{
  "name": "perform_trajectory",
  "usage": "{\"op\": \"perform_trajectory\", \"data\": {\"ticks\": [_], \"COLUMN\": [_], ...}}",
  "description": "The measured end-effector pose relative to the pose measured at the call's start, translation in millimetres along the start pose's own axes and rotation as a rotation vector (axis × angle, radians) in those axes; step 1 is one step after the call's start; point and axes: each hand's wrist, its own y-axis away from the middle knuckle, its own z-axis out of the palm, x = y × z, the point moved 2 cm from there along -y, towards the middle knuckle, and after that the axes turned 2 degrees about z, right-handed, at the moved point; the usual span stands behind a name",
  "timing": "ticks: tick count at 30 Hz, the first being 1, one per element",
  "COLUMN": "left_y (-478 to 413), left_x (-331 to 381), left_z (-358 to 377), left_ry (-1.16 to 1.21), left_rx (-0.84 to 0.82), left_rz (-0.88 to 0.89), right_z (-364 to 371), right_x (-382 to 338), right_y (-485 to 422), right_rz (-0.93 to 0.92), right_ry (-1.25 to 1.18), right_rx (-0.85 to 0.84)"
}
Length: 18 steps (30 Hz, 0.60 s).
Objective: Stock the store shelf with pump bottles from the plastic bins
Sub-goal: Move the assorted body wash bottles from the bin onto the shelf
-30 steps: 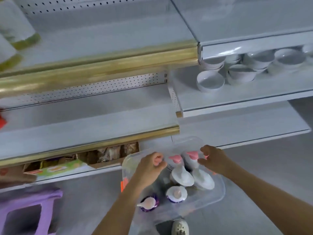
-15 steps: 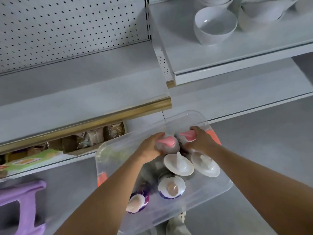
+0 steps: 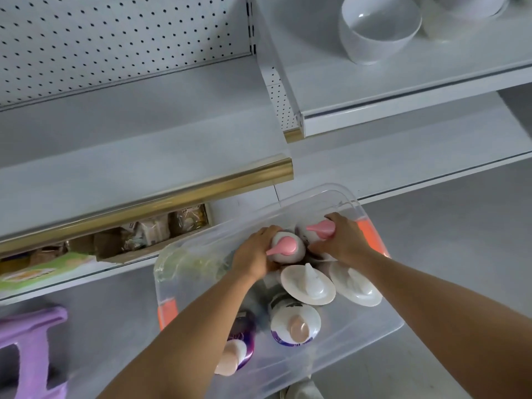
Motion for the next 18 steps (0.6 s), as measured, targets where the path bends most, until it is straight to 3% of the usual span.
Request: {"op": "perform_trajectory", "data": {"ticks": [9, 18], "left_y": [36.3, 103.2], "left_x": [1.1, 23.7], "left_z": [-20.3, -83.0], "left_ry": [0.17, 0.681], "left_rx": [0.119, 0.276], "left_rz": [0.052, -0.157], "right_z": [-14.2, -84.0], "right_x": [-13.3, -66.1], "right_y": [29.1, 90.1], "right_rz": [-0.157, -0.313], "right_ry": [-0.014, -0.18], "right_rx": [0.076, -0.002]}}
